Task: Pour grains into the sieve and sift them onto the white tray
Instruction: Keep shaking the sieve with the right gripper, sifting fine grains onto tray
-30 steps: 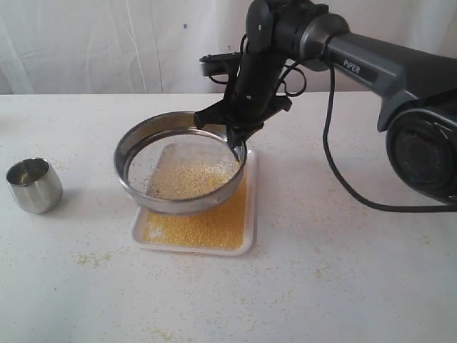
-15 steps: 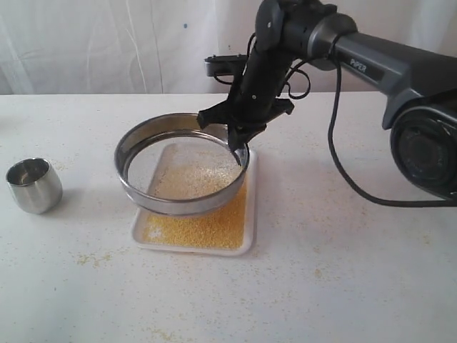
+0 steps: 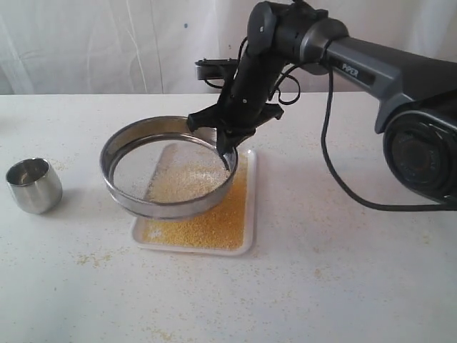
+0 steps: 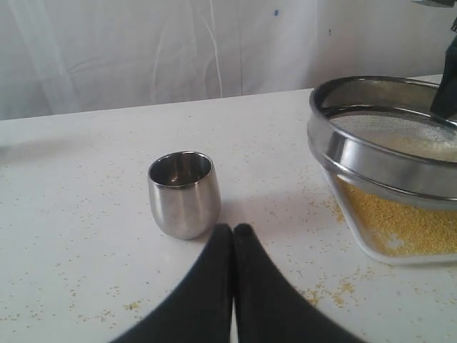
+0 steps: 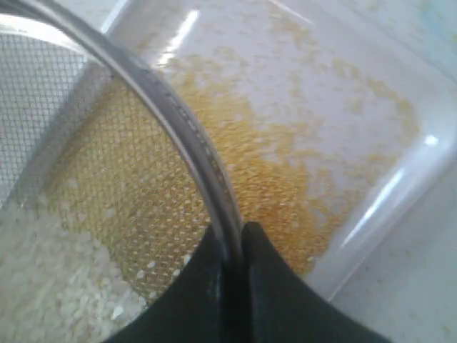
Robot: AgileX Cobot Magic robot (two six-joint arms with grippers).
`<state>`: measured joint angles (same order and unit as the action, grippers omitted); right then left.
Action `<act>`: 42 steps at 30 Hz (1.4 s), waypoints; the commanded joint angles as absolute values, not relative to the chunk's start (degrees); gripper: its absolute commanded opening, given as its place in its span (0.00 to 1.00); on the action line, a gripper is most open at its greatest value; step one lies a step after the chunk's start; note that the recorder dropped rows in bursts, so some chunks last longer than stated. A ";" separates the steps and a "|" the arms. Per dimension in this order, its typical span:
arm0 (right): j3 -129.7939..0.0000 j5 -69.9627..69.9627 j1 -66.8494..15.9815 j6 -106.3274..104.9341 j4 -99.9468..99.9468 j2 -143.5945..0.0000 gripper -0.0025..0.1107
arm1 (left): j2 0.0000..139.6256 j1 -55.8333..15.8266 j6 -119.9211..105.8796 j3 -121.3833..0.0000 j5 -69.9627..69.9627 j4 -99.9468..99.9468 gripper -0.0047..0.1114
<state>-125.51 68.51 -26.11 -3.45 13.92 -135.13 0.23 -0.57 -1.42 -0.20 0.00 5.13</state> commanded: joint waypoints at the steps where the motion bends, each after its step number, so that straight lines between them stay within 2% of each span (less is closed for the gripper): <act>1: -126.24 69.96 -25.44 -22.19 26.65 -134.46 0.02 | 0.00 -0.79 -1.45 0.00 0.36 5.44 0.04; 3: -125.87 69.96 -25.98 -18.93 19.76 -134.29 0.02 | 0.00 -0.79 -1.45 0.00 0.36 5.44 0.04; 5: -125.87 66.63 -25.75 8.95 5.20 -134.04 0.02 | 0.00 -0.79 -1.45 0.00 0.36 5.44 0.04; 6: -125.87 67.53 -25.64 6.78 6.97 -134.07 0.02 | 0.00 -0.79 -1.45 0.00 0.36 5.44 0.04; 8: -125.98 69.96 -25.64 -17.86 16.27 -134.07 0.02 | 0.00 -0.79 -1.45 0.00 0.36 5.44 0.04; 9: -125.71 69.96 -25.78 -16.67 14.60 -134.07 0.02 | 0.00 -0.79 -1.45 0.00 0.36 5.44 0.04; 11: -125.93 69.96 -25.36 -0.97 3.70 -133.83 0.02 | 0.00 -0.79 -1.45 0.00 0.36 5.44 0.04; 13: -125.69 69.96 -24.73 -3.53 1.13 -133.55 0.02 | 0.00 -0.79 -1.45 0.00 0.36 5.44 0.04; 21: -124.50 69.96 -25.10 -16.47 17.95 -131.15 0.02 | 0.00 -0.79 -1.45 0.00 0.36 5.44 0.04; 23: -124.50 69.96 -24.91 -14.92 9.45 -131.40 0.02 | 0.00 -0.79 -1.45 0.00 0.36 5.44 0.04; 25: -124.50 69.96 -23.48 -0.41 0.00 -131.51 0.02 | 0.00 -0.79 -1.45 0.00 0.36 5.44 0.04; 26: -124.50 69.96 -22.61 0.39 3.71 -131.76 0.02 | 0.00 -0.79 -1.45 0.00 0.36 5.44 0.04; 29: -122.10 69.96 -22.82 -15.19 26.96 -131.08 0.02 | 0.00 -0.79 -1.45 0.00 0.36 5.44 0.04; 31: -122.30 69.96 -24.02 -24.15 28.32 -130.96 0.02 | 0.00 -0.79 -1.45 0.00 0.36 5.44 0.04; 33: -123.29 67.48 -24.43 -11.70 11.41 -130.96 0.02 | 0.00 -0.79 -1.45 0.00 0.36 5.44 0.04; 35: -123.29 65.70 -24.01 9.76 -1.21 -130.96 0.02 | 0.00 -0.79 -1.45 0.00 0.36 5.44 0.04; 36: -123.29 67.09 -23.79 8.30 1.48 -130.96 0.02 | 0.00 -0.79 -1.45 0.00 0.36 5.44 0.04; 39: -122.24 69.96 -24.78 -14.31 19.99 -131.08 0.02 | 0.00 -0.79 -1.45 0.00 0.36 5.44 0.04; 42: -122.23 67.23 -25.64 -18.34 16.72 -130.67 0.02 | 0.00 -0.79 -1.45 0.00 0.36 5.44 0.04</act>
